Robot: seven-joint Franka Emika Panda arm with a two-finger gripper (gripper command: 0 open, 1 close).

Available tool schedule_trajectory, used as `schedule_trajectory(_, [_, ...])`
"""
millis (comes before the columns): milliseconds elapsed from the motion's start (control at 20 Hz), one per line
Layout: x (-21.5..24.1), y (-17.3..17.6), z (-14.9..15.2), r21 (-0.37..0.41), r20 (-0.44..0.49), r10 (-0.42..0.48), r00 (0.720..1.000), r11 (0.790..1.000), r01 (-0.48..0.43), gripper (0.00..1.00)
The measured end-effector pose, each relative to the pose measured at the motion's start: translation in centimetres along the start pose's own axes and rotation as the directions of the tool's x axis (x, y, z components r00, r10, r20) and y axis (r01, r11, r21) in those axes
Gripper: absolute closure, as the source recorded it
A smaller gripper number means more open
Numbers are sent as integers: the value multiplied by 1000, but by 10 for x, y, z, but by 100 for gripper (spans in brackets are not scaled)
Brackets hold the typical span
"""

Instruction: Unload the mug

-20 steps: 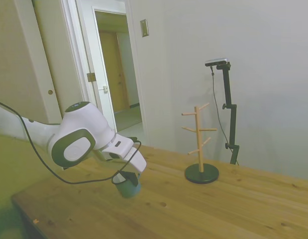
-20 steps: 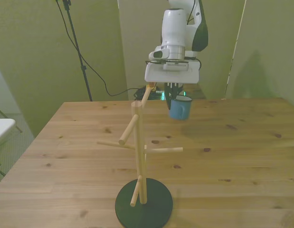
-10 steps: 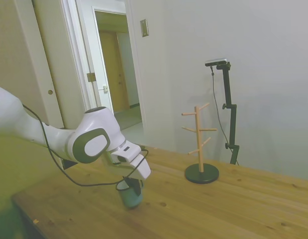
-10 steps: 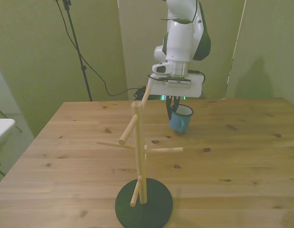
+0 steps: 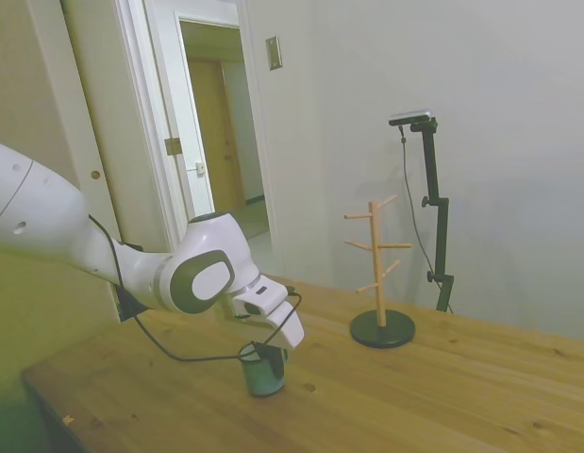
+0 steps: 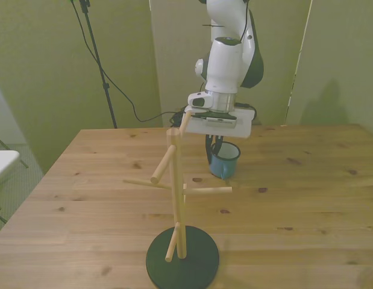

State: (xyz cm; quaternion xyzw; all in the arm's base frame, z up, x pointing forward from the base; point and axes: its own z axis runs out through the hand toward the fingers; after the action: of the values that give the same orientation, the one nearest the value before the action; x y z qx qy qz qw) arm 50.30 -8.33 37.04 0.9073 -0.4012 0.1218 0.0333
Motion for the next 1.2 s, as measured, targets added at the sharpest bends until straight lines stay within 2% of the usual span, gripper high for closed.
schedule_trajectory(50, [-1, 0, 1, -2, 0, -2, 1000, 1000, 2, 100])
schedule_trajectory(100, [-1, -1, 1, -3, -1, -2, 1000, 1000, 2, 0])
schedule_trajectory(900, [-2, 0, 1, -13, 4, -2, 1000, 1000, 2, 0])
schedule_trajectory(1200, [-4, -3, -23, -10, -8, -6, 1000, 1000, 6, 0])
